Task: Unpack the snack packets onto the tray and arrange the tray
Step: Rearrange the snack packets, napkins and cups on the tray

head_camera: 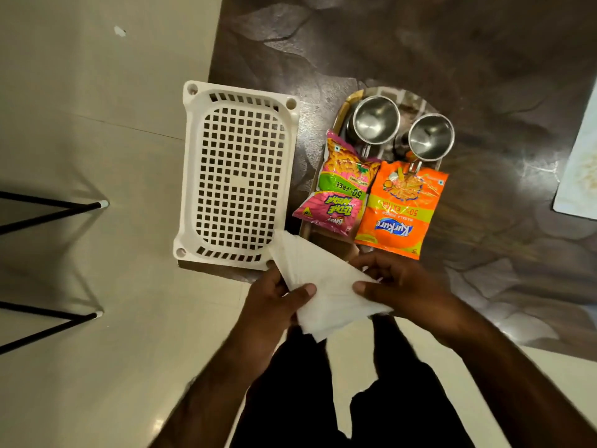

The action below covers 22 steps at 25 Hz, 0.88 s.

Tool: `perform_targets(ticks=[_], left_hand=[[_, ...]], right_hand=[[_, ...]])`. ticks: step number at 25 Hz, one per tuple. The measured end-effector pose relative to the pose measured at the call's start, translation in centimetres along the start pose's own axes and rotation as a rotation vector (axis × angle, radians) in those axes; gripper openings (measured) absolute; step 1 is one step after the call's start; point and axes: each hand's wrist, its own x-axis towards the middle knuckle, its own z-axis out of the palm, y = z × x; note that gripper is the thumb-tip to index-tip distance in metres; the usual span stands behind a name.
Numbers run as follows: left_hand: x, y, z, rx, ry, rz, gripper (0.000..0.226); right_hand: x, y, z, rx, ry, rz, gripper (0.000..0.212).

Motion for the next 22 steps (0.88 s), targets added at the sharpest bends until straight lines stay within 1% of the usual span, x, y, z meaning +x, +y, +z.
perform_targets(ticks=[3,6,9,13,15,17,20,22], left_hand=[[1.0,-1.3,2.4,0.006,0.043,-0.032,0.047],[2.0,-2.0,3.8,0.172,0.094,0.017,0.039],[2.8,-2.6,4.5,0.351,0.157,0.053,0.033],[3.5,-2.8,5.0,0.449,0.186,0.085,0.037],[4.0,-2.9,5.1,0.464,0.195,0.096,0.038],[4.4,-2.8,5.0,0.459,0.212,0.083,0.037],[3.9,-2.6,4.6,0.498,0.242,0.018,0.032],[2.6,-2.8,3.4,0.448,0.294,-0.018,0.034]], right_hand=[[-0.1,1.9,-2.0,-0.064,0.238,-0.043,0.031],[0.4,3.3,-3.1,-0.142,0.392,-0.090,0.030],[0.7,4.3,-2.8,-0.294,0.519,-0.139,0.026],[1.1,4.5,-1.9,-0.459,0.608,-0.210,0.018],[1.3,4.4,-1.9,-0.559,0.603,-0.214,0.019],[1.6,4.4,-1.9,-0.653,0.574,-0.215,0.024],[1.7,4.5,-2.1,-0.676,0.595,-0.200,0.029],[1.5,4.3,-2.2,-0.657,0.650,-0.206,0.027]])
